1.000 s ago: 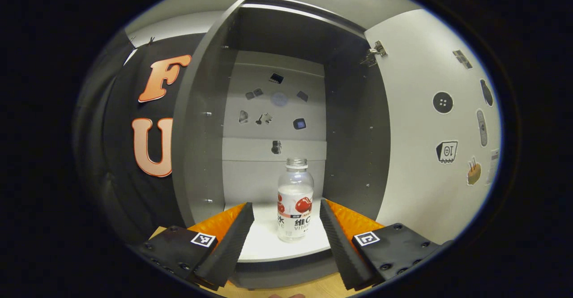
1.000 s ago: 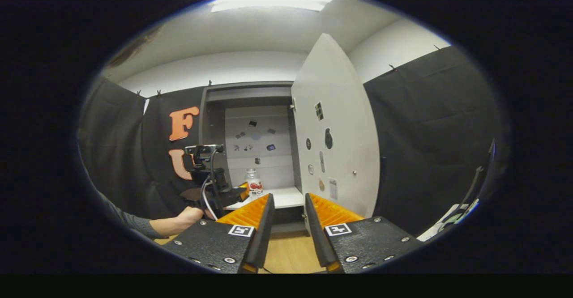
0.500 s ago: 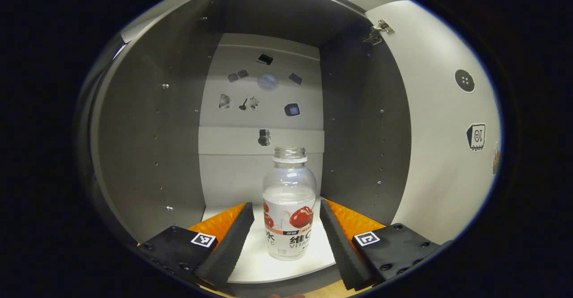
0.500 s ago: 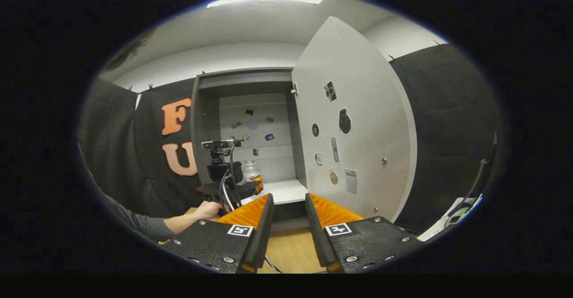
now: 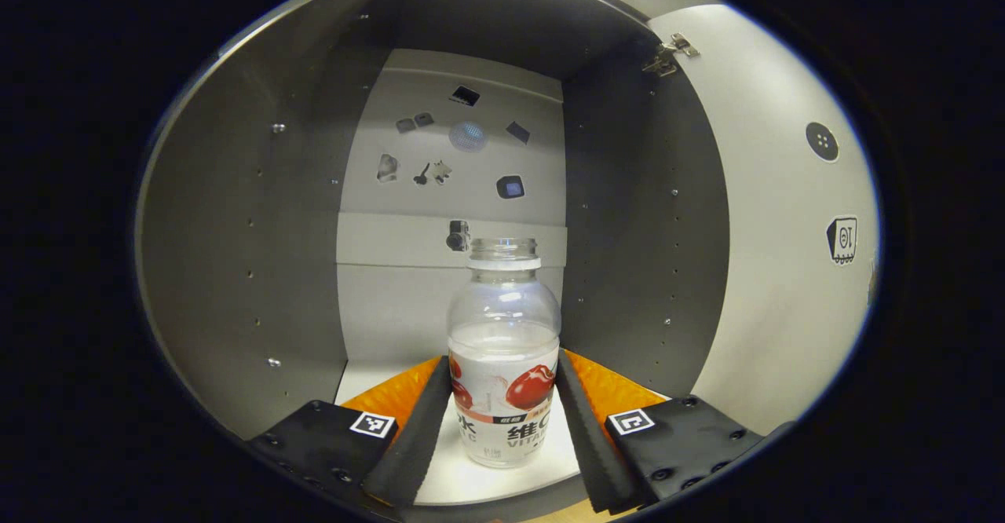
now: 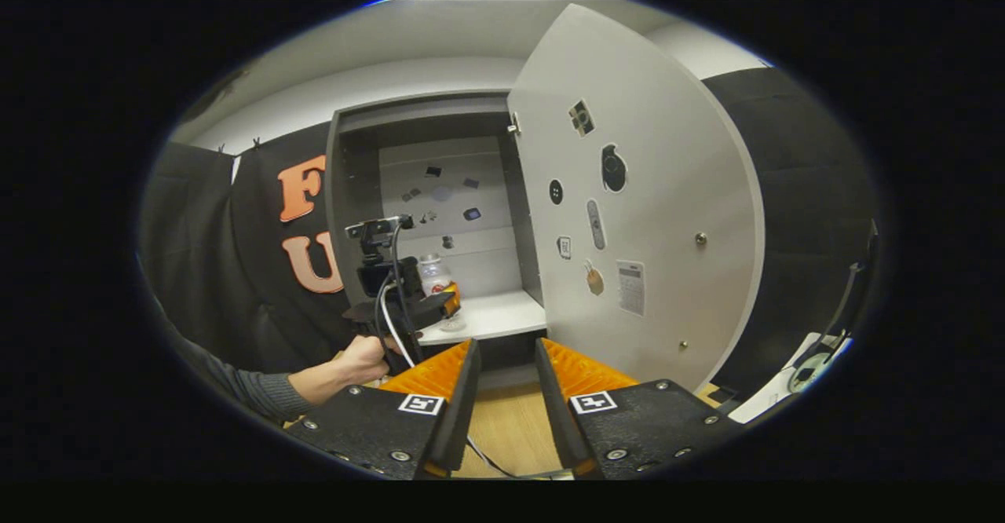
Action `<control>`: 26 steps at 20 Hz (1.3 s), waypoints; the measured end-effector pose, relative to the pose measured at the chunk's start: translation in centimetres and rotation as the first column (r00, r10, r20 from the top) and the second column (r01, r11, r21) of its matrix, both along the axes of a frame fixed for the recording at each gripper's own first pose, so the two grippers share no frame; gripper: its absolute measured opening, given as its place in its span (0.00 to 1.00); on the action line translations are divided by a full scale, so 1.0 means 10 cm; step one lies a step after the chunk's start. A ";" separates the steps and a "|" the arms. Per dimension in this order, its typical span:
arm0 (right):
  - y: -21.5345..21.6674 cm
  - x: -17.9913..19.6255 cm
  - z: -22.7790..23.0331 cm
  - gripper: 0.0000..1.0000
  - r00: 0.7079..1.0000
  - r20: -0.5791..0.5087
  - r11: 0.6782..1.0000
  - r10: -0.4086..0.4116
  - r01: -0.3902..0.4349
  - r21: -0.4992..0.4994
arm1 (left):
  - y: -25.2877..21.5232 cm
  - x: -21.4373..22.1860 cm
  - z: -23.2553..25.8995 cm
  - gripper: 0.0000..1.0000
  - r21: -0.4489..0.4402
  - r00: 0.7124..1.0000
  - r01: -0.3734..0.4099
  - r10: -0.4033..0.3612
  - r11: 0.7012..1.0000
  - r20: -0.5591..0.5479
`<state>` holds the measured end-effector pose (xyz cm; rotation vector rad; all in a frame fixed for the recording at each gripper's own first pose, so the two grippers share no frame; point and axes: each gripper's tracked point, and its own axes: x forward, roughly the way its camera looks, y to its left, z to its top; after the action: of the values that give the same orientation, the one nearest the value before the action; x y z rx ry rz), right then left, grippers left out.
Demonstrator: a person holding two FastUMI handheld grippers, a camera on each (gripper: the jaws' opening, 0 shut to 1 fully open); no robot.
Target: Open the cabinet door with the right hand, grasp the bottle in the cabinet with the left hand and place it on the coaster, then close the cabinet door with the right hand.
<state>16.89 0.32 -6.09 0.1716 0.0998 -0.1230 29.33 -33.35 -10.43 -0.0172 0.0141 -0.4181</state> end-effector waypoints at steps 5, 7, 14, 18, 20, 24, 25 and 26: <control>0.05 -0.11 -0.03 0.45 0.998 -0.001 0.998 0.061 -0.061 0.025 | 0.35 -0.52 0.23 0.84 0.033 0.996 -0.039 0.036 0.999 0.083; 0.04 -0.17 -0.05 0.45 0.997 -0.004 0.996 0.080 -0.080 0.034 | 0.54 -0.84 0.24 0.84 0.034 0.993 -0.065 0.061 0.997 0.105; 0.11 -0.38 -0.16 0.44 0.982 -0.033 0.979 0.185 -0.181 0.095 | 1.12 -1.79 -0.22 0.84 0.034 0.984 -0.157 0.153 0.987 0.095; 0.15 -0.51 -0.28 0.44 0.971 -0.062 0.966 0.232 -0.222 0.131 | 1.45 -2.22 -0.73 0.84 0.076 0.973 -0.219 0.211 0.973 0.095; 0.17 -0.56 -0.34 0.45 0.966 -0.078 0.963 0.246 -0.235 0.131 | 1.60 -2.44 -1.01 0.84 0.095 0.968 -0.244 0.236 0.965 0.090; 0.23 -0.63 -0.51 0.48 0.954 -0.123 0.957 0.272 -0.255 0.137 | 1.77 -2.70 -1.57 0.84 0.126 0.966 -0.257 0.255 0.958 0.036; 0.23 -0.65 -0.56 0.48 0.953 -0.135 0.957 0.272 -0.253 0.139 | 1.80 -2.73 -1.68 0.84 0.133 0.966 -0.257 0.256 0.957 0.027; 0.24 -0.64 -0.61 0.48 0.952 -0.144 0.957 0.271 -0.251 0.143 | 1.85 -2.74 -1.77 0.85 0.146 0.963 -0.269 0.269 0.952 0.026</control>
<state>10.47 2.72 -12.15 0.2695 0.2924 0.1354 1.93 -14.88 -28.18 0.1277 0.0365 -0.1429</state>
